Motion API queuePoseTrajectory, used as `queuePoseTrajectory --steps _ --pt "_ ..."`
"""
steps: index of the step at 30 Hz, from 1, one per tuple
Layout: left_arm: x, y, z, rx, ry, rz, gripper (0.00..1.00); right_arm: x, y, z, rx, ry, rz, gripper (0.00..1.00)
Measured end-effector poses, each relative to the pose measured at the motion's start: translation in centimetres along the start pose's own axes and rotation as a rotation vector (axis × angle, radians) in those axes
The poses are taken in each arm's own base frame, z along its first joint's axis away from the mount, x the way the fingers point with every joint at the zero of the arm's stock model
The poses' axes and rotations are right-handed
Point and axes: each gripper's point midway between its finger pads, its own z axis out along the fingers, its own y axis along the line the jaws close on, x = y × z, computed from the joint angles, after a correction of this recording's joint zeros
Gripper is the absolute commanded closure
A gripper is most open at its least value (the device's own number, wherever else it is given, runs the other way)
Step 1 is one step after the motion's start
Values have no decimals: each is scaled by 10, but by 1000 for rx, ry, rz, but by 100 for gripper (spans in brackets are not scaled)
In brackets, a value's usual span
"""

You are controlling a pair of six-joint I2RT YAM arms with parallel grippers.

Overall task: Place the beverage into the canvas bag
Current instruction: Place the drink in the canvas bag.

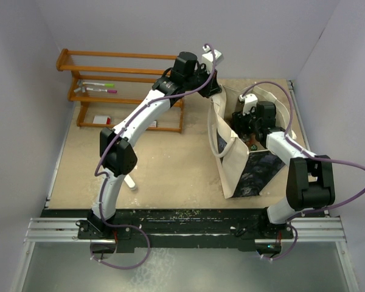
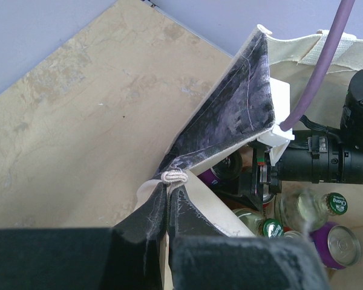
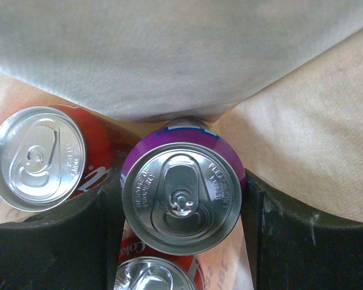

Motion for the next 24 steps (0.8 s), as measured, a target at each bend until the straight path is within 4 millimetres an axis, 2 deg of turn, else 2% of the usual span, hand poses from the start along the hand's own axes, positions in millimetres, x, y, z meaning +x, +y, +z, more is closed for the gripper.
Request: queuePoseTrajectory --steps 16,24 --pt "0 -1 0 10 1 14 100 0 -1 0 4 4 -1 24" --pt "1 -1 -1 12 0 18 100 -10 -2 1 6 -7 -7 18"
